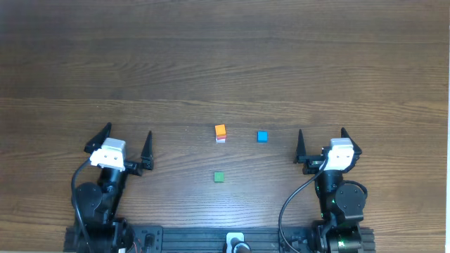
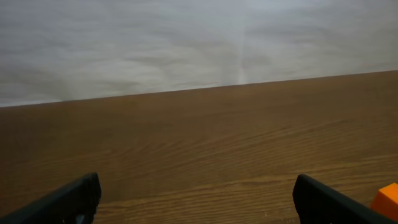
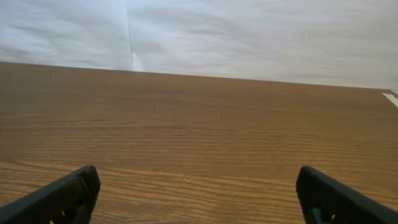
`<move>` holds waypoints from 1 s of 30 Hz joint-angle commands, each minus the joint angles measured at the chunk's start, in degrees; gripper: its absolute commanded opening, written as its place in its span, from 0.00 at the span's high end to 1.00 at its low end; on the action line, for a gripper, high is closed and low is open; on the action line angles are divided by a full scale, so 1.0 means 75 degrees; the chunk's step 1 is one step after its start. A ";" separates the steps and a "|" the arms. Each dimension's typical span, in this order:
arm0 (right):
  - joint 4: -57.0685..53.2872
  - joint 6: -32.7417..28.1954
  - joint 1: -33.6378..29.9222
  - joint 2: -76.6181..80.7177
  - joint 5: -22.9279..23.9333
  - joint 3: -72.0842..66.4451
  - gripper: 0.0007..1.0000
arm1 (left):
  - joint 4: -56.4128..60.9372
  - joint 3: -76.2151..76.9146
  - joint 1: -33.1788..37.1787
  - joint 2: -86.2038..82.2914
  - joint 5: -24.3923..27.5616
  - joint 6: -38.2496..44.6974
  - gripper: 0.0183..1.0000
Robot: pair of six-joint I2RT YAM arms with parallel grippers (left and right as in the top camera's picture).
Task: Stack Cubes
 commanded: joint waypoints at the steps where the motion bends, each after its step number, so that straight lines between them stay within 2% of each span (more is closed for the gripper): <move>1: 0.0000 0.0067 -0.0032 -0.0085 -0.0064 -0.0055 0.01 | -0.0015 -0.0044 -0.0029 -0.0052 -0.0096 0.0131 0.00; 10: 0.0000 0.0067 -0.0032 -0.0085 -0.0064 -0.0055 0.01 | -0.0017 -0.0044 -0.0029 -0.0047 -0.0096 0.0131 0.00; 14: 0.0289 0.0073 -0.0035 -0.0085 0.0216 -0.0055 0.01 | -0.0017 -0.0044 -0.0029 -0.0047 -0.0096 0.0131 0.00; 16: 0.0425 0.0490 -0.0032 -0.0085 0.0189 -0.0055 0.01 | -0.0017 -0.0044 -0.0029 -0.0047 -0.0093 0.0131 0.00; 19: 0.0557 0.1413 -0.0032 -0.0085 -0.0391 -0.0052 0.01 | -0.0015 -0.0044 -0.0029 -0.0047 -0.0093 0.0131 0.00; 22: 0.0539 0.1614 -0.0032 -0.0067 -0.0603 0.0093 0.01 | -0.0015 -0.0044 -0.0029 -0.0047 -0.0096 0.0131 0.00; 30: -0.1169 0.1373 -0.0032 0.0734 -0.0600 0.2043 0.01 | -0.0015 -0.0044 -0.0029 -0.0047 -0.0093 0.0131 0.00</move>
